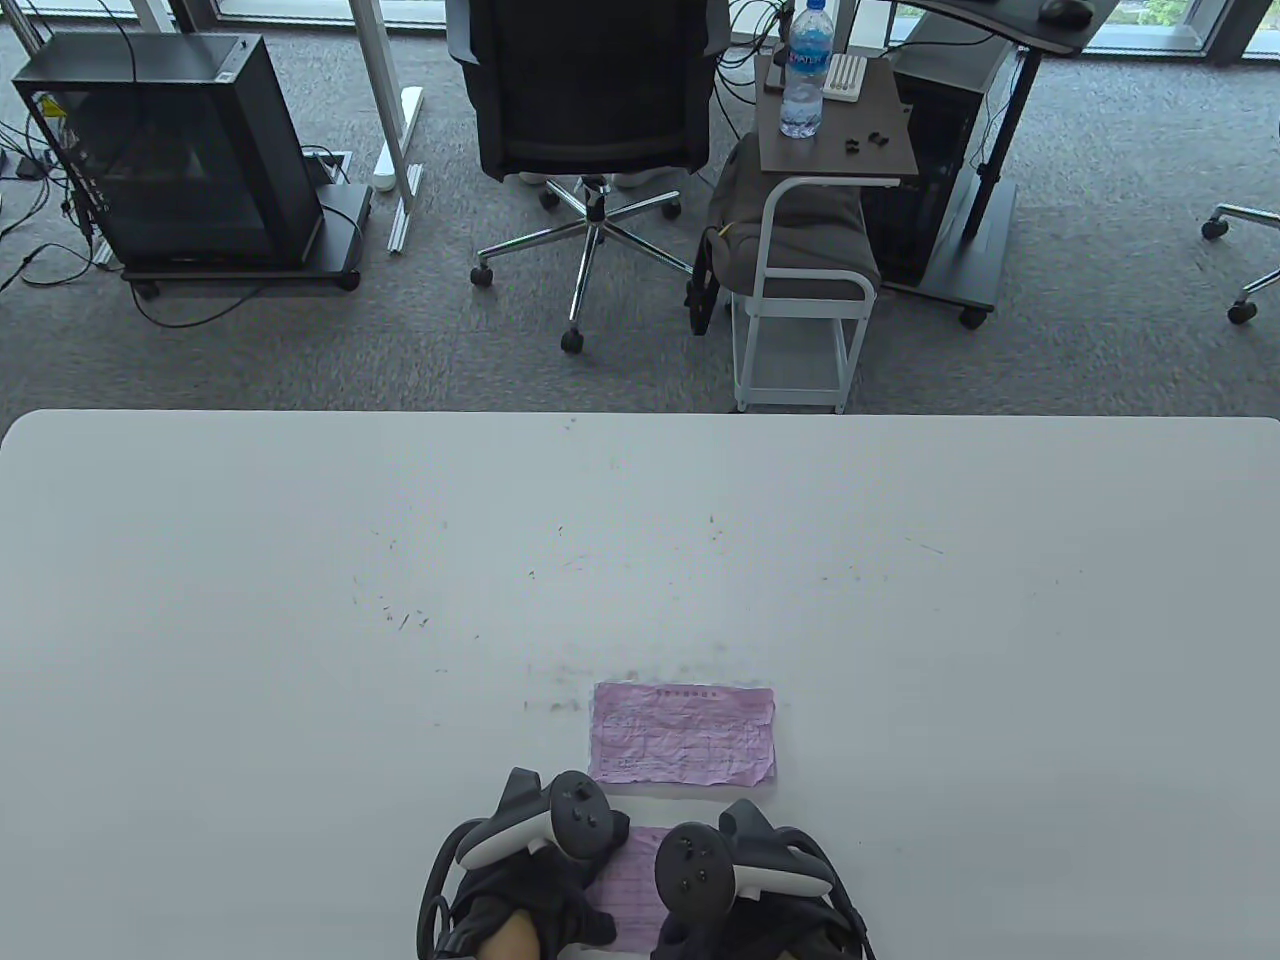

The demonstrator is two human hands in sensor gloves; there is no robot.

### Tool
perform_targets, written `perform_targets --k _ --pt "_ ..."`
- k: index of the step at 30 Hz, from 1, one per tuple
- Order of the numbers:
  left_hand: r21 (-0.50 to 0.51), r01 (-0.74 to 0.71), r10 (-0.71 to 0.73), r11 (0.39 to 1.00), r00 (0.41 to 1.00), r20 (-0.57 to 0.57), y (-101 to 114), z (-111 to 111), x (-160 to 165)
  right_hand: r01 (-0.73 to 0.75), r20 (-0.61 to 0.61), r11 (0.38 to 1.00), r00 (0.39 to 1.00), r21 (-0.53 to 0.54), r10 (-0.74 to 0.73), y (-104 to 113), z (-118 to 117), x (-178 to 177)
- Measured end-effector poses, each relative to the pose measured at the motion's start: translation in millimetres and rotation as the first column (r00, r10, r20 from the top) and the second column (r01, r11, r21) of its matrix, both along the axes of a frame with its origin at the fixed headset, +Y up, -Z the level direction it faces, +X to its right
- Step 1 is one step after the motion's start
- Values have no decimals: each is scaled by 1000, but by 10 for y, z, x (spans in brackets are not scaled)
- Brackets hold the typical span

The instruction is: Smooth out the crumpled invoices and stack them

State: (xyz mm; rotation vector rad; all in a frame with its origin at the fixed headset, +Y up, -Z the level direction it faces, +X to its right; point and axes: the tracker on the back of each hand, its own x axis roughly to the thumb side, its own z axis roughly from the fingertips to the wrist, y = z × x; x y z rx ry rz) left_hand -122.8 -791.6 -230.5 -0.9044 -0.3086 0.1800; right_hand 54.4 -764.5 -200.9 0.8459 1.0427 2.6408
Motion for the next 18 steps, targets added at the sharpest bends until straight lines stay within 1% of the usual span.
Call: perform_targets --k 6,8,13,15,17,18 --pt "1 0 0 1000 1000 -2 -1 5 3 -76 171 995 982 -63 85 -38 -102 267" --pt "1 0 0 1000 1000 -2 -2 7 3 -91 211 993 972 -80 106 -52 -122 345" --pt "3 -1 1 1000 1000 -4 -4 9 2 -89 250 991 962 -95 111 -59 -141 452" --pt "1 -1 1 1000 1000 -4 -4 8 1 -92 251 991 961 -93 113 -54 -139 468" --pt "1 -3 3 1000 1000 -5 -4 8 -2 -83 249 995 964 -60 96 -31 -140 490" --pt "2 -3 3 1000 1000 -4 -4 8 -2 -107 282 994 954 18 98 24 -142 523"
